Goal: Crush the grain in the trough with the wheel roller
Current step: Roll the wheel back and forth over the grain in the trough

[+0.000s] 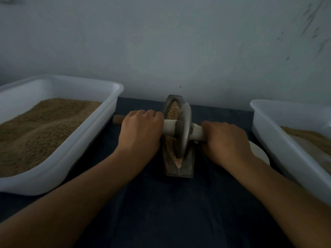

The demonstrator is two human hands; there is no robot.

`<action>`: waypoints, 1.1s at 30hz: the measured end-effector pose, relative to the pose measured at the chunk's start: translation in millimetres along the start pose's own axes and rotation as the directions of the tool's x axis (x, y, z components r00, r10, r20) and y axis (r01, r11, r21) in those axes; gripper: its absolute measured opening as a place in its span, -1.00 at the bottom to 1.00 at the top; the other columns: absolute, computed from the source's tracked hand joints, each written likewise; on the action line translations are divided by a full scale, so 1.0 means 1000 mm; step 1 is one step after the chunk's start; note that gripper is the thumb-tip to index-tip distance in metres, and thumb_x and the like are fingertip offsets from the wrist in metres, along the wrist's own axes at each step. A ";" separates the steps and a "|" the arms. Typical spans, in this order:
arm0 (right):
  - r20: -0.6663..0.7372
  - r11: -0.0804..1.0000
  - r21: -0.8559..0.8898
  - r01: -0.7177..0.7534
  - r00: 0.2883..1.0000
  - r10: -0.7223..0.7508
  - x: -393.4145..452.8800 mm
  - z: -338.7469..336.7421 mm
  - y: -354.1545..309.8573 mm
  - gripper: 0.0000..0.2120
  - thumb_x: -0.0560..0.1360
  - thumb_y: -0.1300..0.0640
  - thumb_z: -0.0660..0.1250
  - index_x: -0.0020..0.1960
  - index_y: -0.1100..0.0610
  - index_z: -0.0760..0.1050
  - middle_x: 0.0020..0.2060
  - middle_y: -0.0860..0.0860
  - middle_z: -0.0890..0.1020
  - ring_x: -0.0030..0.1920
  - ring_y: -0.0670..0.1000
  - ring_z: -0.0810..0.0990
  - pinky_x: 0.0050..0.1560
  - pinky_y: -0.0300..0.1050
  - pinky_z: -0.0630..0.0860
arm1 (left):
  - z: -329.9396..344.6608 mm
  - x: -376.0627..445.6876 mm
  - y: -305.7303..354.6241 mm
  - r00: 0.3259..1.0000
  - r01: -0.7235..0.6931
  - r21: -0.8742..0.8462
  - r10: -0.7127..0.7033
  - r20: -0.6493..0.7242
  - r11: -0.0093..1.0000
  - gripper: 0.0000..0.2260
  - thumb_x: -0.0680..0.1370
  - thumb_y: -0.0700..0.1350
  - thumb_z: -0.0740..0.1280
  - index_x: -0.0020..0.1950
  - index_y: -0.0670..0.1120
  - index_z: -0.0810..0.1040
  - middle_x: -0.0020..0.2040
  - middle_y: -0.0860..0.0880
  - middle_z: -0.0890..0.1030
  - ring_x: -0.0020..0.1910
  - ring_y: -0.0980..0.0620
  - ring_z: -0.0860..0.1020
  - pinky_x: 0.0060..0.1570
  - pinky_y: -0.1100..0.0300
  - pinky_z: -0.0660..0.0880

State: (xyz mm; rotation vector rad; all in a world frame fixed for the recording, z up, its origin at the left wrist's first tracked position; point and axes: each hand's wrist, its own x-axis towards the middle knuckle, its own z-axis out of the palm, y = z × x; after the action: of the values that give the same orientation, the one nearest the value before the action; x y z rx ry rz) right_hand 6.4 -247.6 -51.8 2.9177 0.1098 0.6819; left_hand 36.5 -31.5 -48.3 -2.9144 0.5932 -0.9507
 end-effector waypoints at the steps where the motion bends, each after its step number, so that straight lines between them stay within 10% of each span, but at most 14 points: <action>1: -0.013 1.000 0.007 0.009 1.000 -0.009 -0.004 -0.002 0.000 -0.82 0.47 -0.07 0.35 -0.09 0.00 0.42 -0.24 -0.06 0.56 -0.34 -0.02 0.31 -0.44 -0.14 0.04 | -0.002 -0.002 0.000 1.000 -0.009 -0.001 0.009 -0.012 1.000 -0.77 0.39 -0.04 0.49 -0.03 0.00 0.52 -0.13 0.02 0.60 -0.19 0.03 0.54 -0.19 0.18 0.28; 14: -0.014 0.999 -0.032 0.034 0.999 -0.034 0.047 0.030 0.004 -0.74 0.40 -0.06 0.39 0.05 -0.01 0.50 -0.14 -0.01 0.63 -0.16 0.11 0.60 -0.32 -0.11 0.24 | 0.032 0.038 -0.013 0.980 0.029 -0.023 -0.024 0.198 0.999 -0.49 0.46 -0.03 0.46 0.33 -0.05 0.33 0.09 -0.08 0.59 0.02 -0.09 0.59 -0.01 0.03 0.45; 24: 0.233 0.999 0.028 -0.041 0.972 0.034 0.111 0.044 0.016 -0.73 0.46 -0.06 0.37 0.13 -0.03 0.55 0.03 0.03 0.62 -0.04 0.08 0.59 -0.32 -0.17 0.30 | 0.058 0.101 -0.023 0.936 0.057 -0.030 -0.043 0.348 0.998 -0.49 0.48 -0.07 0.45 0.36 -0.07 0.34 0.16 -0.14 0.54 0.08 -0.17 0.56 -0.11 -0.01 0.41; 33: 0.095 0.998 0.017 -0.060 0.994 0.058 0.083 0.040 0.008 -0.84 0.41 -0.03 0.39 -0.02 -0.04 0.57 -0.10 0.02 0.64 -0.17 0.08 0.58 -0.34 -0.17 0.24 | 0.048 0.073 -0.019 0.949 0.068 -0.005 -0.063 0.309 0.998 -0.77 0.50 -0.04 0.41 0.11 -0.03 0.47 0.02 -0.08 0.59 -0.02 -0.10 0.56 -0.18 0.05 0.35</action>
State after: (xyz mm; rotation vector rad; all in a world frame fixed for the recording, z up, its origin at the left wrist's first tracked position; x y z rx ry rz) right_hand 98.6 -252.1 -50.4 2.9765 0.0202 0.5535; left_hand 124.8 -44.8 -43.2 -3.0217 0.4879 -0.4758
